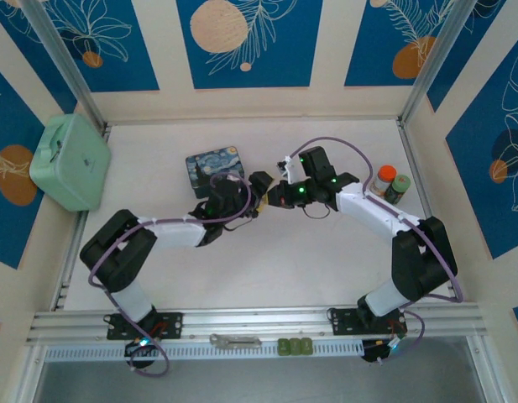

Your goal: Unlock a padlock with a key

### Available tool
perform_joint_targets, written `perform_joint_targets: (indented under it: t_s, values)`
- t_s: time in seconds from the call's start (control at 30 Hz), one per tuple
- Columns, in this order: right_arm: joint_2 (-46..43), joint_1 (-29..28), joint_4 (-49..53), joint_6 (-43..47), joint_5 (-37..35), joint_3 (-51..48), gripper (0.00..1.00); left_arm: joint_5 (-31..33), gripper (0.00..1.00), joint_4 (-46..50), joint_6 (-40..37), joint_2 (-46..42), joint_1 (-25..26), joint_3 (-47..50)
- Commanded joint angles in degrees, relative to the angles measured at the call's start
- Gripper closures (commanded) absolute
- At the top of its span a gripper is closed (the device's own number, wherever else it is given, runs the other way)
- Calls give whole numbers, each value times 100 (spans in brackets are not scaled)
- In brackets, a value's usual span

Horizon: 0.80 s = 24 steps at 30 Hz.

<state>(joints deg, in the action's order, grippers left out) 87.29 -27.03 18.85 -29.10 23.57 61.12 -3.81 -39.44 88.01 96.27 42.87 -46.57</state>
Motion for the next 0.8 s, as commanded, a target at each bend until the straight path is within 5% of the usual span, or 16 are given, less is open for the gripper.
perform_joint_targets:
  t_s: [0.0, 0.17, 0.43, 0.77]
  values:
    - [128, 35, -2, 15, 106, -136, 100, -205, 12, -271, -116, -160, 18, -177]
    - [258, 44, -86, 11, 77, -164, 100, -586, 17, -816, 128, 128, 17, -256]
    - [204, 211, 443, 108, -594, -229, 100, -366, 17, -4, -566, -346, -8, -230]
    - [221, 127, 193, -16, -416, -259, 100, -461, 19, 75, -696, -289, -14, -326]
